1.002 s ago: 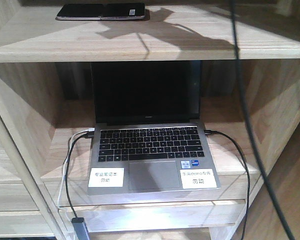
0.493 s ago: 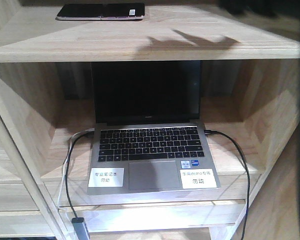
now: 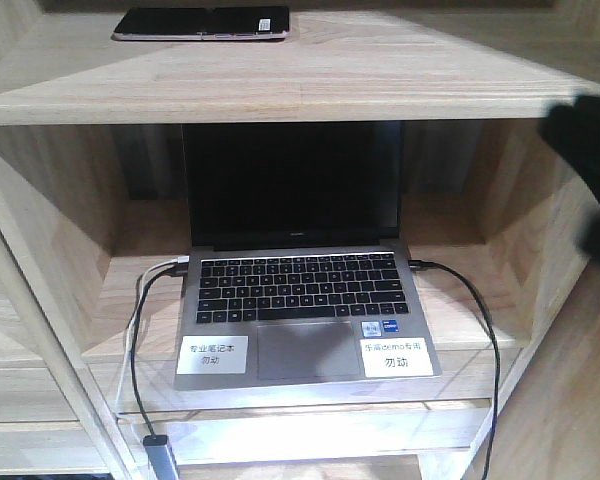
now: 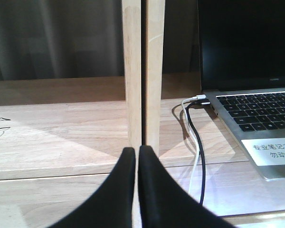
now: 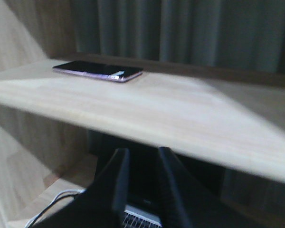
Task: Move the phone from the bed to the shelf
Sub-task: 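Withdraw the open right gripper down away from the phone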
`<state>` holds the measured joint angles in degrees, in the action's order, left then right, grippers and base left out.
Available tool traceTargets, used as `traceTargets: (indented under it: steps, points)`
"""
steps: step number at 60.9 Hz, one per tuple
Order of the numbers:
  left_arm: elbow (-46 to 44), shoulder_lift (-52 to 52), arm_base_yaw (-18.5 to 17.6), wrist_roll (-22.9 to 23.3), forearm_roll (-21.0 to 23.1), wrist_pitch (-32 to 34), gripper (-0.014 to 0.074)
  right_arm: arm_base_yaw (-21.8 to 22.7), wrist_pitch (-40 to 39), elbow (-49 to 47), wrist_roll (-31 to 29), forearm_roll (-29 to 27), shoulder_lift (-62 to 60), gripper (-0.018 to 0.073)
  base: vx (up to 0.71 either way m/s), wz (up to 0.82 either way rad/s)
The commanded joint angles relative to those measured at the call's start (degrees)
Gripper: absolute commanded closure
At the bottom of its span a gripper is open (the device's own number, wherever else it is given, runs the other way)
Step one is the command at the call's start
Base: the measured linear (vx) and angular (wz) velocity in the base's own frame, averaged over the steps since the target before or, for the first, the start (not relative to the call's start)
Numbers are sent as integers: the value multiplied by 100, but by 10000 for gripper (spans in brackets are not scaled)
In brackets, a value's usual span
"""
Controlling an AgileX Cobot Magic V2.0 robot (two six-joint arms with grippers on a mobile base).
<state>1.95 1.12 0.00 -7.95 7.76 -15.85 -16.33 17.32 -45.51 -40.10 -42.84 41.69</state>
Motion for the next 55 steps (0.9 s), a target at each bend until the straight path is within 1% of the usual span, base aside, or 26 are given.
traceTargets:
  steps: [1,11,29,55]
  points:
    - [13,38,-26,22,55,418,596,22,-372,274,-18,-42,-493,489,0,0]
    - [13,38,-26,22,55,418,596,22,-310,935,-18,-42,-1366,573,0,0]
    - [13,38,-26,22,55,418,596,22,-140,1806,-13,-57,-2629,570,0,0]
    - [13,38,-26,22,55,418,596,22,-124,1941,-21,-127,-2789,568,0,0]
